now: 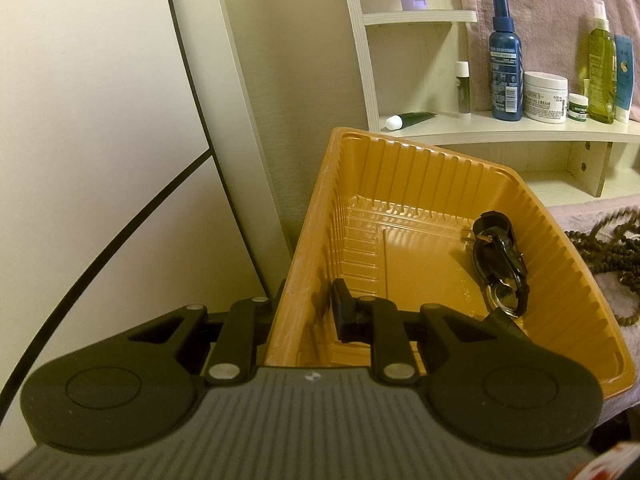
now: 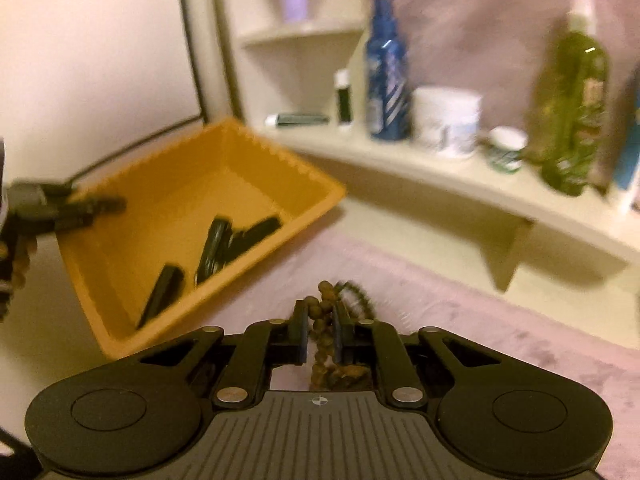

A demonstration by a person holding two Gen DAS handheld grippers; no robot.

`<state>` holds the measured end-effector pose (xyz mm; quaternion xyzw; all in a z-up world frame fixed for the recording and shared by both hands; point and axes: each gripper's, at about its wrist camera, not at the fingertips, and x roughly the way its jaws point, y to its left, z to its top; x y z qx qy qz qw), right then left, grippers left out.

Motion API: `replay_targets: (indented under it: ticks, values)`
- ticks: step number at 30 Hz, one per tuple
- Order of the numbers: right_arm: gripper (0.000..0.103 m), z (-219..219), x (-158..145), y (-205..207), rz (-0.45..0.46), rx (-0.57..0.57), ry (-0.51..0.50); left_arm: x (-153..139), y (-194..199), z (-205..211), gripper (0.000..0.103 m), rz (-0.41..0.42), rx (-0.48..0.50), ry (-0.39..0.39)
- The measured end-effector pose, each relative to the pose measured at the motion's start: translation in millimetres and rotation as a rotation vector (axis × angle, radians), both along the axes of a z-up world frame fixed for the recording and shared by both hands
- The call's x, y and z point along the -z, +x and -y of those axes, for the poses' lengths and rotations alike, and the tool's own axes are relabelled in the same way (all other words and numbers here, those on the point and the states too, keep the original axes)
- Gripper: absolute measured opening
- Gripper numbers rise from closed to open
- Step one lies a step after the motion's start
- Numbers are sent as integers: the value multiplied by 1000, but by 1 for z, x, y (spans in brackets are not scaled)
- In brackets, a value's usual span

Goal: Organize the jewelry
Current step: 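Lift the bead necklace and carry it over the orange tray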

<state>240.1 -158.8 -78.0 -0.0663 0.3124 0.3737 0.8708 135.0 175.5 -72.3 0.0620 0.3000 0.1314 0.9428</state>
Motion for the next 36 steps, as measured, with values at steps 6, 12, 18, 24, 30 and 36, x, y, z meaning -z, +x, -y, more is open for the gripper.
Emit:
replay_targets:
  ticks: [6,12,18,24,30,36]
  values:
    - [6,22,-24,-1,32,67,49,0,0,0,20,0,1,0]
    - [6,33,-45,-8,74,86,86,0,-1,-1,20,0,1,3]
    - [6,33,-74,-13,125,88,117,1,-1,-2,20,0,2,3]
    - [6,25,-108,-17,167,68,135,1,-1,-1,20,0,2,4]
    - [6,9,-140,-25,219,27,158,2,-1,-2,20,10,-3,10]
    - [6,-14,-170,-27,262,-14,229,2,-1,-1,20,11,-2,12]
